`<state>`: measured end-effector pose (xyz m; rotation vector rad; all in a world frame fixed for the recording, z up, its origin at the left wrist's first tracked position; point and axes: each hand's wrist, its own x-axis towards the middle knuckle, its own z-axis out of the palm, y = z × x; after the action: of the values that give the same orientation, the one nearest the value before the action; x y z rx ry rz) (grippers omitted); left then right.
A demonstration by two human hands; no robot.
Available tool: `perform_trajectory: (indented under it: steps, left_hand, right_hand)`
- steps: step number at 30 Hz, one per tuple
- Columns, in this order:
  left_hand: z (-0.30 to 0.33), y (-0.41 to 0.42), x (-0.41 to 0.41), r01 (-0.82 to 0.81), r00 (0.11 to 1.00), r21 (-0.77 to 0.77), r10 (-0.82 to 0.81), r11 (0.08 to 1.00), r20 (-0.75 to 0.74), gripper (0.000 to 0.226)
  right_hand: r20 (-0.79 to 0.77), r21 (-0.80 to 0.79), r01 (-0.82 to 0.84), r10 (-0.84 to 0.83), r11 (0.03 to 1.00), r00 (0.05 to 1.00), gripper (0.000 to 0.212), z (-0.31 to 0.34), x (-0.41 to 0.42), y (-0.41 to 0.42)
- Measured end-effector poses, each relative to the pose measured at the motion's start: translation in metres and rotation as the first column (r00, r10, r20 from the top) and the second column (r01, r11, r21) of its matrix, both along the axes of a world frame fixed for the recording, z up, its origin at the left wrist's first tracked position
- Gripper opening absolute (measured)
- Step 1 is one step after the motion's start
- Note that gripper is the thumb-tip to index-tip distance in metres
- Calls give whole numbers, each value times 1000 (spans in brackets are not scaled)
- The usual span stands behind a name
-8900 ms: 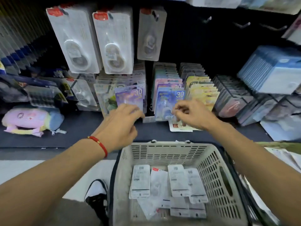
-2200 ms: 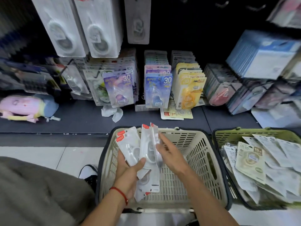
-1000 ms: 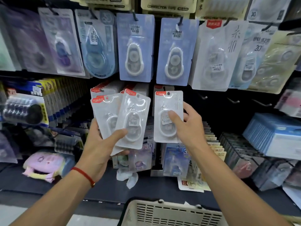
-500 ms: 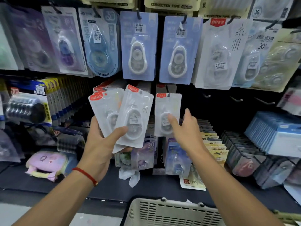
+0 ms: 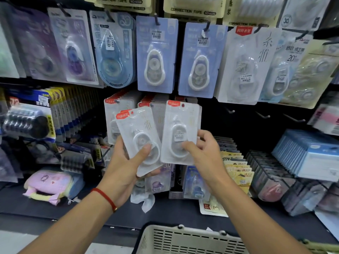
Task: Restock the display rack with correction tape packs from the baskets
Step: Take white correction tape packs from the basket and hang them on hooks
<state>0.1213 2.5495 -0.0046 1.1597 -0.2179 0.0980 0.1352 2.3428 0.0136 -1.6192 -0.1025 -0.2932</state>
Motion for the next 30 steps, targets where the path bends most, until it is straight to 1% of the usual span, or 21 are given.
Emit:
perform_trajectory:
  steps: [2, 4, 7, 11, 15, 18, 19, 20, 21, 22, 23, 24, 25, 26, 27, 28, 29, 30]
  left_hand:
    - [2, 1, -1, -51, 999, 39, 51, 998, 6, 56]
    - [3, 1, -2, -80, 997, 67, 79, 995, 15, 58]
    - [2, 2, -2, -102, 995, 102, 100, 990, 25, 60]
    - [1, 3, -1, -134, 991, 106, 131, 985, 34, 63]
    - [0, 5, 1, -188, 982, 137, 182, 973, 56, 64]
    - [-1, 5, 2, -198, 980, 138, 191, 971, 60, 63]
    - [-1, 5, 2, -195, 980, 140, 188, 971, 64, 63]
    - [-1, 5, 2, -190, 981, 146, 181, 971, 70, 62]
    - [-2, 4, 2, -182, 982, 156, 172, 971, 75, 60]
    - [-3, 3, 2, -171, 984, 169, 160, 971, 73, 60]
    - [-4, 2, 2, -157, 987, 179, 147, 971, 68, 60]
    - [-6, 0, 2, -144, 989, 187, 134, 972, 64, 59]
    - [-7, -2, 1, -141, 989, 200, 129, 970, 70, 57]
    - [-7, -4, 1, -153, 987, 223, 137, 963, 84, 55]
    - [-7, -6, 1, -166, 984, 247, 145, 955, 100, 54]
    - [-7, -8, 0, -166, 984, 256, 144, 952, 102, 53]
    - [-7, -10, 0, -151, 987, 246, 134, 957, 84, 53]
    - [-7, -12, -1, -123, 992, 228, 114, 966, 55, 53]
  right_hand:
    - [27, -7, 109, -109, 994, 994, 33, 2, -1, -4]
    - [21, -9, 171, -170, 985, 985, 32, 2, -1, -7]
    - [36, -6, 192, -192, 981, 981, 32, 2, -2, -9]
    - [111, 17, 201, -201, 980, 973, 37, 5, -5, -4]
    - [161, -17, 249, -243, 968, 956, 36, 2, -7, 1]
    - [173, -54, 291, -278, 955, 945, 33, 0, -6, 0]
    - [154, -84, 290, -275, 953, 949, 34, -1, -5, -2]
    - [114, -135, 285, -271, 949, 956, 40, -1, -3, -4]
    - [64, -230, 288, -281, 930, 958, 50, -2, 0, -7]
    - [32, -346, 300, -308, 889, 951, 60, -4, 1, -9]
    - [34, -429, 307, -325, 850, 945, 62, -5, 1, -11]
    - [56, -453, 298, -307, 840, 950, 54, -6, 1, -12]
    - [81, -414, 248, -236, 876, 968, 40, -5, -1, -10]
    - [76, -371, 152, -133, 916, 988, 26, -5, -2, -7]
    - [55, -352, 35, -17, 935, 998, 17, -6, -3, -4]
    - [34, -350, -66, 83, 934, 996, 14, -7, -4, 0]
    - [22, -355, -137, 154, 925, 988, 16, -10, -4, 3]
    - [21, -357, -163, 182, 920, 983, 19, -12, -4, 5]
